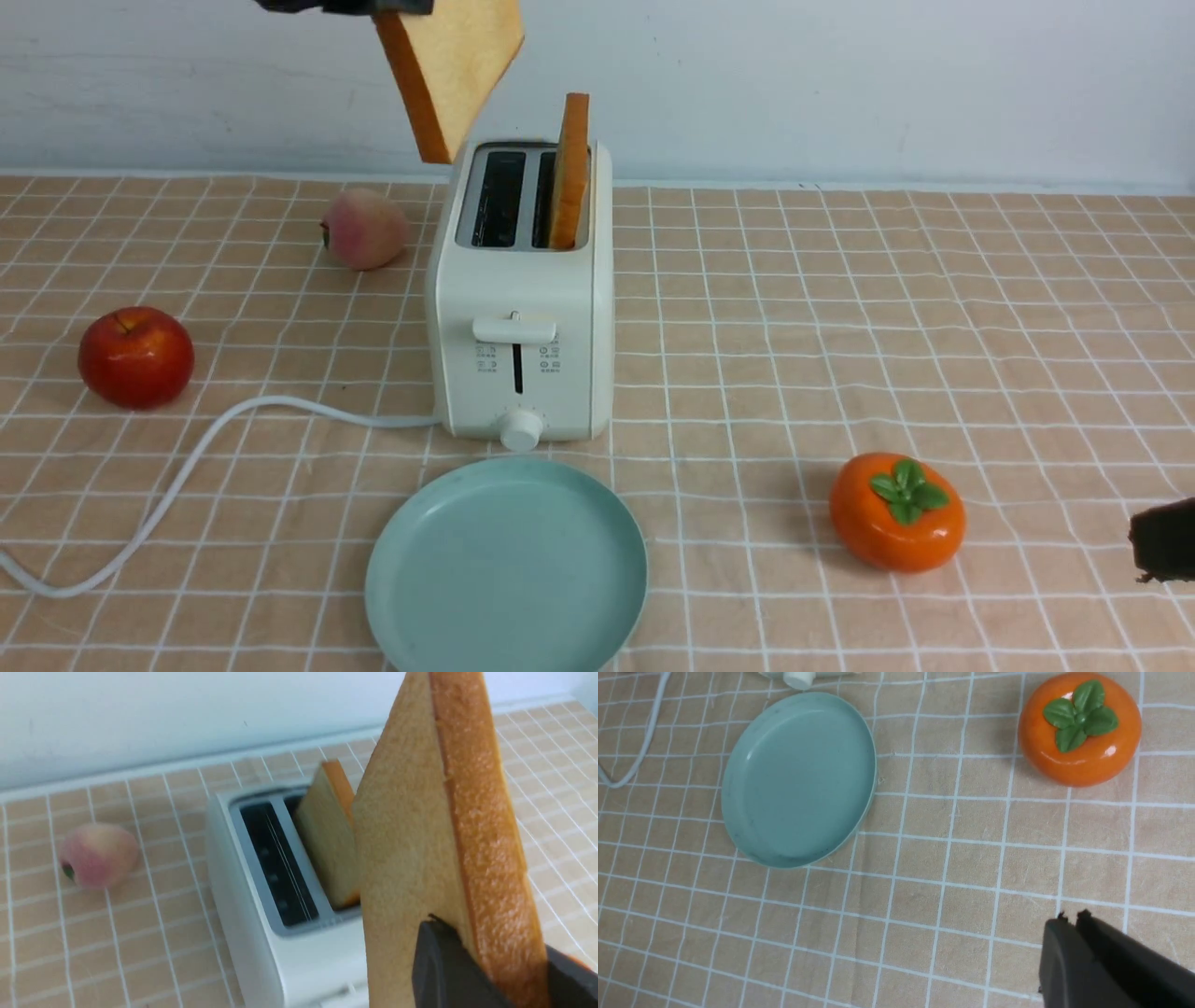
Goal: Take toasted bread from bread machine on light coffee tablecloth place on plate.
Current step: 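Place the slice of bread on the plate with the left gripper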
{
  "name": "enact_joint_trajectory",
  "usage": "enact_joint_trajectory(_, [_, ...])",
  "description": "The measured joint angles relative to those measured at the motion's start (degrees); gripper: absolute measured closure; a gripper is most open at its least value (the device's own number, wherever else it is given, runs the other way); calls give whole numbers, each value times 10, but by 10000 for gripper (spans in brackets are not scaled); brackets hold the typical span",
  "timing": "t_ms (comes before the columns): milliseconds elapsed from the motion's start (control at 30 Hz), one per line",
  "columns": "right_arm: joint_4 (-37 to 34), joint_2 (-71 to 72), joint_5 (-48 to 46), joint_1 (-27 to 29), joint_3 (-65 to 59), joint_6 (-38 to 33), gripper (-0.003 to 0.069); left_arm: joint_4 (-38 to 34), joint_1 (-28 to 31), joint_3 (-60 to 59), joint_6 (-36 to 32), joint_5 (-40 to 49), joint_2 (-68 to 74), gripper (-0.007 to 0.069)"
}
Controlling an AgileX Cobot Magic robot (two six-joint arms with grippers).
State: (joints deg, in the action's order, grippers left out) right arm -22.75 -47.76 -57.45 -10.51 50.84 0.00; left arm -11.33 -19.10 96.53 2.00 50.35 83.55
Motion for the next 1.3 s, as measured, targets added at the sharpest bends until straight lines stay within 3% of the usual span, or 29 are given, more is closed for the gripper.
enact_joint_trajectory(133, [0,0,13,0,0,-4,626,-52,0,-29,-17,74,-19,527])
enact_joint_trajectory(267, [0,0,19,0,0,-5,623,-151,-1,-152,-116,98,-15,527])
enact_joint_trajectory(367, [0,0,21,0,0,-5,622,-200,-1,-228,-154,71,-12,527])
enact_joint_trajectory(467, [0,0,22,0,0,-5,621,-249,-1,-328,-204,-18,-12,527])
enact_joint_trajectory(633, [0,0,22,0,0,-6,620,-287,-1,-415,-227,-131,-4,527])
enact_joint_trajectory(1000, [0,0,22,0,0,-6,615,-341,-1,-429,-231,-169,74,527])
enact_joint_trajectory(1167, [0,0,16,0,0,-6,615,-330,-1,-429,-231,-176,92,440])
enact_joint_trajectory(1300, [1,0,9,0,0,-6,615,-261,-1,-429,-231,-163,92,285])
